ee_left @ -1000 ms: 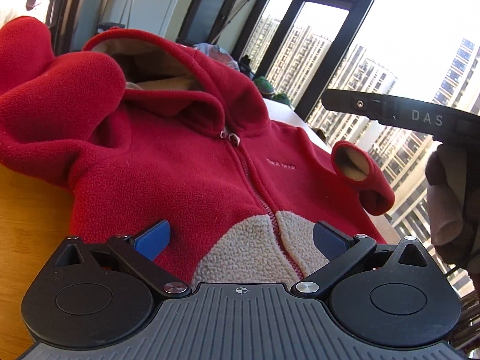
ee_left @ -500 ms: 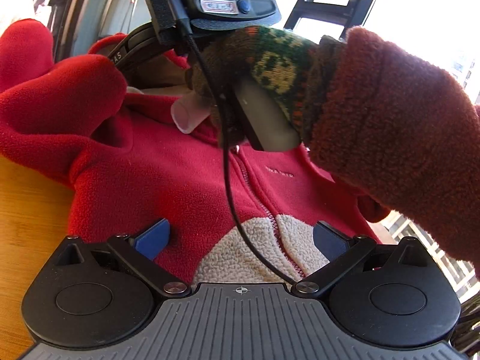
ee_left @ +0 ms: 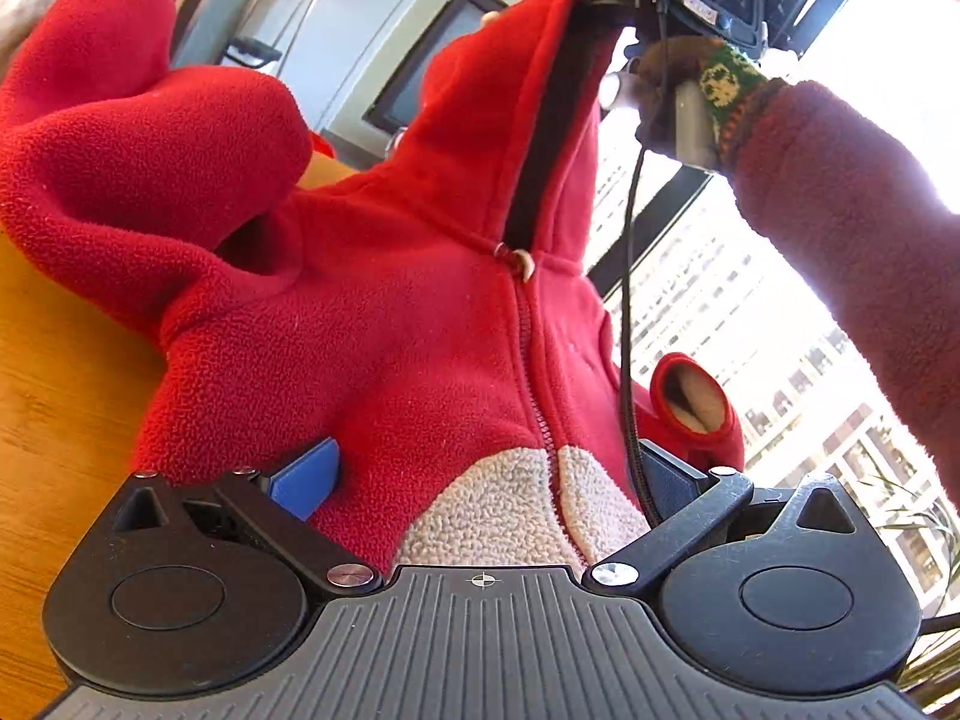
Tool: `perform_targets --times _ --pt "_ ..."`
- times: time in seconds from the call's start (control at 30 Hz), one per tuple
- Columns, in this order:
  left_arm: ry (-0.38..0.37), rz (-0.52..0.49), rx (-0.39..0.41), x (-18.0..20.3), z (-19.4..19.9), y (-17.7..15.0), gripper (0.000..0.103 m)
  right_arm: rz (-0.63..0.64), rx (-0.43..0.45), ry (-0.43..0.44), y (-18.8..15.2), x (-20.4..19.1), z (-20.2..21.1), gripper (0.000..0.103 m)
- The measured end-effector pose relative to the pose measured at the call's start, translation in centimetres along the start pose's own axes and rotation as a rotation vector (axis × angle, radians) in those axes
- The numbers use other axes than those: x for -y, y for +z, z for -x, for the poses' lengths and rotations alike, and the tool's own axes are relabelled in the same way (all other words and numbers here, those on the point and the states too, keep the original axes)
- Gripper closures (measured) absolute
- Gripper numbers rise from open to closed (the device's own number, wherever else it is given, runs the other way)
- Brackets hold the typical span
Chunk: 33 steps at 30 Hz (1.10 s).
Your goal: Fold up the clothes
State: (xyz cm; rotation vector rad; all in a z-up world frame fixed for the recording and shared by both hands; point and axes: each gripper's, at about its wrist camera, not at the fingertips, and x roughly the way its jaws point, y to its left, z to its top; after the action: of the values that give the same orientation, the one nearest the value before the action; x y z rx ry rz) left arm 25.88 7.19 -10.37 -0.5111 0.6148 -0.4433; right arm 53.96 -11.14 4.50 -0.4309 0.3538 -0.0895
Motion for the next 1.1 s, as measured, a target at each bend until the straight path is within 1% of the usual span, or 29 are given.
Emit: perform_targets --times 0.03,0.1,0.13,0.2,0.3,0.4,0.43,0.47,0.53,0.57,0.63,0.73,0.77,0.83,0.9,0.97,1.0,1.03,1.07,1.1 --pt "0.002 -0.001 -0.001 0.1 0.0 0.0 0.0 0.015 -0.084 0.029 -1.4 -0.9 -1.2 0.017" --pt "0.003 -0.001 -0.004 0.2 -0.1 -0.1 0.0 0.003 -0.21 0.07 -3.7 -2.0 -2.6 0.017" --pt "0.005 -0.002 -0.005 0.3 -0.1 -0.1 0.0 -0.007 -0.241 0.088 -4.7 -2.2 -2.8 0.017" --pt "0.007 -0.003 -0.006 0.3 -0.1 -0.1 0.0 -0.017 -0.254 0.113 -6.1 -2.0 -2.0 0.017" --pt "0.009 -0.005 -0.008 0.2 0.0 -0.4 0.0 -0.042 -0.23 0.147 -8.0 -0.8 2.3 0.017" --pt "0.01 -0.004 -0.009 0.1 -0.3 -0.3 0.0 -0.098 -0.163 0.251 -9.8 1.4 8.3 0.017" --pt "0.01 -0.004 -0.01 0.3 -0.4 -0.2 0.0 -0.13 -0.142 0.332 -10.7 2.1 11.0 0.019" --pt "0.011 -0.004 -0.01 0.4 -0.5 -0.2 0.0 -0.166 -0.147 0.424 -11.9 2.3 13.1 0.03" --pt "0.012 -0.005 -0.011 0.5 -0.5 -0.2 0.0 -0.239 -0.224 0.61 -15.3 2.4 16.2 0.043" --pt "0.012 -0.005 -0.013 0.4 -0.4 -0.2 0.0 -0.253 -0.275 0.636 -17.0 2.1 17.2 0.044" --pt "0.014 -0.008 -0.019 0.2 -0.3 -0.1 0.0 -0.263 -0.338 0.606 -20.6 1.4 19.0 0.044" --pt "0.03 -0.024 -0.036 0.5 -0.4 0.0 0.0 -0.369 -0.442 0.538 -25.2 2.9 19.4 0.044" --pt "0.046 -0.04 -0.044 0.9 -0.5 0.0 0.0 -0.392 -0.43 0.528 -26.2 3.4 19.8 0.044" --pt "0.082 -0.076 -0.06 1.6 -0.6 0.0 0.0 -0.37 -0.416 0.493 -27.0 4.0 20.9 0.044" --pt "0.121 -0.103 -0.077 2.3 -0.6 0.0 0.0 -0.364 -0.409 0.457 -27.5 4.6 21.7 0.04" --pt "0.146 -0.084 -0.087 2.7 0.1 0.3 0.0 -0.369 -0.396 0.424 -27.8 5.3 22.6 0.039" --pt "0.156 -0.071 -0.091 2.9 0.5 0.4 0.0 -0.366 -0.366 0.421 -27.9 5.8 23.4 0.039" --pt "0.155 -0.057 -0.09 3.0 1.1 0.4 0.0 -0.363 -0.335 0.417 -27.9 6.2 24.3 0.036" --pt "0.144 -0.043 -0.087 3.2 1.8 0.4 0.0 -0.35 -0.298 0.412 -27.6 6.7 25.2 0.028" --pt "0.128 -0.03 -0.083 3.5 2.6 0.3 0.0 -0.33 -0.259 0.402 -27.4 7.2 26.1 0.025"
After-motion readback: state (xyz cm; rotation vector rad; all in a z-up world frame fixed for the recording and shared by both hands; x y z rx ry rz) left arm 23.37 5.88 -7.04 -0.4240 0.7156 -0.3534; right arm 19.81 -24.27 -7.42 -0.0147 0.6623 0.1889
